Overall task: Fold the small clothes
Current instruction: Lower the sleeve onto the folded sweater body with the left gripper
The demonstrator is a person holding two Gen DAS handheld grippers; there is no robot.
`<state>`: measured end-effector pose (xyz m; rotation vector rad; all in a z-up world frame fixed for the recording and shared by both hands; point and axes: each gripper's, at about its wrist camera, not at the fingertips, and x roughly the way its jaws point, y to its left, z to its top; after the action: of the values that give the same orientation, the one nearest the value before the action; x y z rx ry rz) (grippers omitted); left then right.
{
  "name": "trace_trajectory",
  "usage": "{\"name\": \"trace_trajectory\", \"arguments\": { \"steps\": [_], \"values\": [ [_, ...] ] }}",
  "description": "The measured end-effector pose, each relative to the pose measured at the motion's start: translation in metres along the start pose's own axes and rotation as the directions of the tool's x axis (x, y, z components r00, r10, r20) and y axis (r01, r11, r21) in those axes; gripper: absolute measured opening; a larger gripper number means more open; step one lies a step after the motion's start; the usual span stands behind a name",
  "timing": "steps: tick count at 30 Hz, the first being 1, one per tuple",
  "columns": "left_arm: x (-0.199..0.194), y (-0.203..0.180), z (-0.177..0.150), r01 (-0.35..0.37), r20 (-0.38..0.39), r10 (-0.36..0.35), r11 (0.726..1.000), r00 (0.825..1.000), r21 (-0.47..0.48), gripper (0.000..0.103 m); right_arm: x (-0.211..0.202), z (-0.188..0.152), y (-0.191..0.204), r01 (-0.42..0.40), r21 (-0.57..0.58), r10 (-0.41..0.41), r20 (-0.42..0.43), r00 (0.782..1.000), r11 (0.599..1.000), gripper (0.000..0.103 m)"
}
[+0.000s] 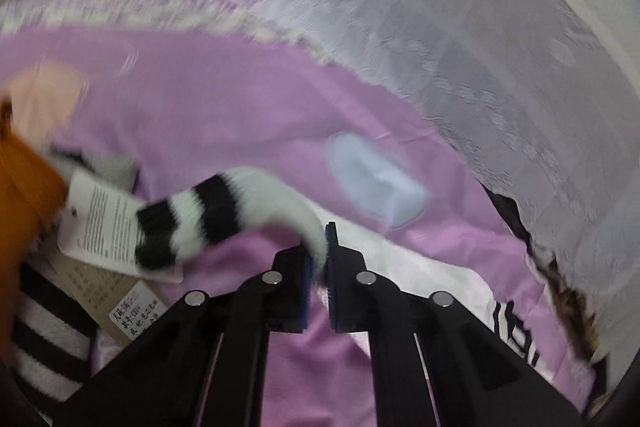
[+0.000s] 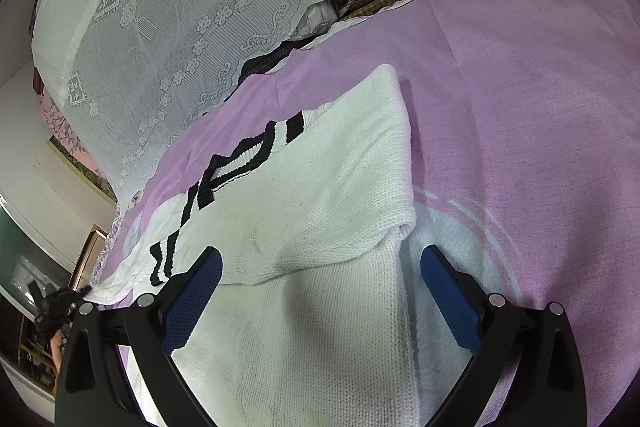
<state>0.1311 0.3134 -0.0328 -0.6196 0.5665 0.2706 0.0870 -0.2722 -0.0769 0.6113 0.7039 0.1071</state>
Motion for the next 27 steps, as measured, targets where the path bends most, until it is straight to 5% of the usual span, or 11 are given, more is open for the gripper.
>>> {"name": "trace_trajectory", "arguments": {
  "steps": [7, 27],
  "values": [
    [-0.009, -0.081, -0.012, 0.03, -0.002, -0.03, 0.971, 1.0, 0.239, 0.005, 0.0, 0.0, 0.0, -0.001, 0.0, 0.001, 0.0, 1.0, 1.0, 0.1],
    [-0.018, -0.225, -0.095, 0.206, -0.123, -0.168, 0.86, 0.978, 0.466, 0.005, 0.003, 0.0, 0.0, -0.004, 0.009, 0.004, -0.001, 1.0, 1.0, 0.1]
  ]
}}
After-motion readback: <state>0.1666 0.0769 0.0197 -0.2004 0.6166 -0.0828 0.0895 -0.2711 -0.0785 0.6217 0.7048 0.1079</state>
